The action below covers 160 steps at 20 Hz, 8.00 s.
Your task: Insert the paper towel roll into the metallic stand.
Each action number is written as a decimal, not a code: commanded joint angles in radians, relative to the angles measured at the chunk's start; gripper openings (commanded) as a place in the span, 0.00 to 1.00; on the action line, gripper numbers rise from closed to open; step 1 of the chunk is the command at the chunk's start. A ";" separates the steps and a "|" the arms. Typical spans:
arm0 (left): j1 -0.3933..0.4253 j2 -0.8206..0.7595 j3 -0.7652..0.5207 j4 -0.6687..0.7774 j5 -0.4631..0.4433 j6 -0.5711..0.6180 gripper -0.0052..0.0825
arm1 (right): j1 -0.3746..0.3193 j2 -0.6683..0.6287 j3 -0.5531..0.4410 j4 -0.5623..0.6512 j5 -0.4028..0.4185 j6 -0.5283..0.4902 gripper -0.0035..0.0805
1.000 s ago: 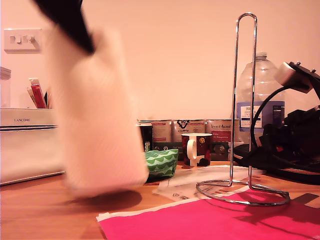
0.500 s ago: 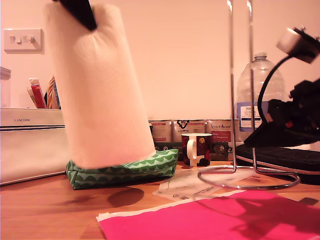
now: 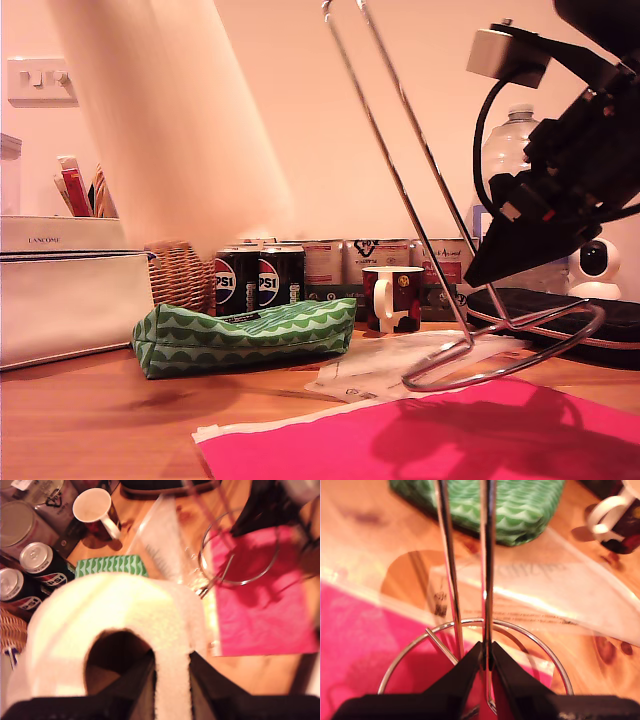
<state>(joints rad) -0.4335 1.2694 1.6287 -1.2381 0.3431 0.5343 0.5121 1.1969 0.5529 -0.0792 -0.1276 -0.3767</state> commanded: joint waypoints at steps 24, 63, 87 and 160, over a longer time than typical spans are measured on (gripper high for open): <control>0.491 -0.034 0.086 -0.089 0.766 0.077 0.03 | 0.050 -0.018 0.034 -0.158 0.053 -0.163 0.03; 0.277 0.014 0.086 -0.115 0.587 0.060 0.03 | 0.169 -0.017 0.084 -0.013 0.022 -0.016 0.03; 0.217 0.014 0.086 -0.066 0.529 0.030 0.03 | 0.169 -0.017 0.084 -0.012 0.021 0.042 0.03; -0.213 0.164 0.126 0.101 -0.089 -0.122 0.03 | 0.174 -0.159 0.084 -0.080 -0.017 0.285 0.03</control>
<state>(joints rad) -0.6369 1.4242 1.7355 -1.1606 0.2478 0.4061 0.6823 1.0626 0.6331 -0.1368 -0.1551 -0.1013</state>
